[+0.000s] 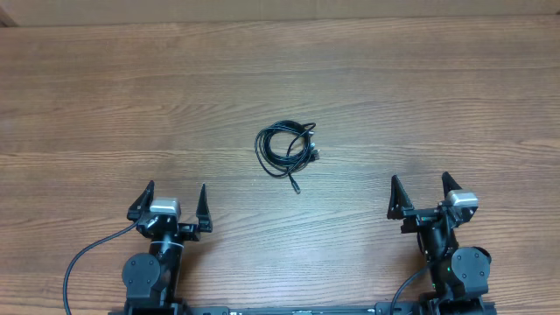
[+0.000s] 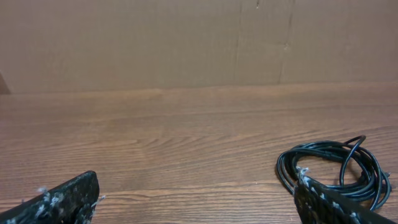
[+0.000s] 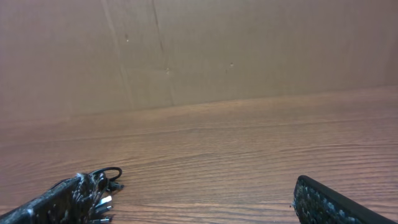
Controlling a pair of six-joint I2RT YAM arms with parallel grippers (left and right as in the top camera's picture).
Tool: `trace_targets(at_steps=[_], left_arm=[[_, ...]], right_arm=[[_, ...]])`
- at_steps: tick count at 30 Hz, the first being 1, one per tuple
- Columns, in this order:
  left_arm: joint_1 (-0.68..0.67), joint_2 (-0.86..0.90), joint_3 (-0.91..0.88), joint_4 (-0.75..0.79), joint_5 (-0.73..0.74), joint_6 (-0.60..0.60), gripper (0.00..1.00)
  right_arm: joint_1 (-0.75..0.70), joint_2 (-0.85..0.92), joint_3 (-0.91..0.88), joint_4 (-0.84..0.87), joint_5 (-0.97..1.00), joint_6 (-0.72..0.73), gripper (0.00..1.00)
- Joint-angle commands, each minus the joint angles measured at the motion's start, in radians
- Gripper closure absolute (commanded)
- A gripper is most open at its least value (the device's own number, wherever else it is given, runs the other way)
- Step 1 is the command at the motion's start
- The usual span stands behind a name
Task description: Untangle cables
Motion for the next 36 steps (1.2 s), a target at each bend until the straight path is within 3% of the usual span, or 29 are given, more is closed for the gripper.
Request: trace_targets(at_steps=[1,36], left_arm=[[0.008,-0.008,-0.005,-0.001,0.017,0.016,0.01],[0.008,-0.008,-0.005,-0.001,0.008,0.017,0.01]], right_arm=[[0.003,-0.009,-0.01,0.006,-0.005,-0.003,0.0],[0.002,-0.009,-0.01,0.009,0.007,-0.003,0.0]])
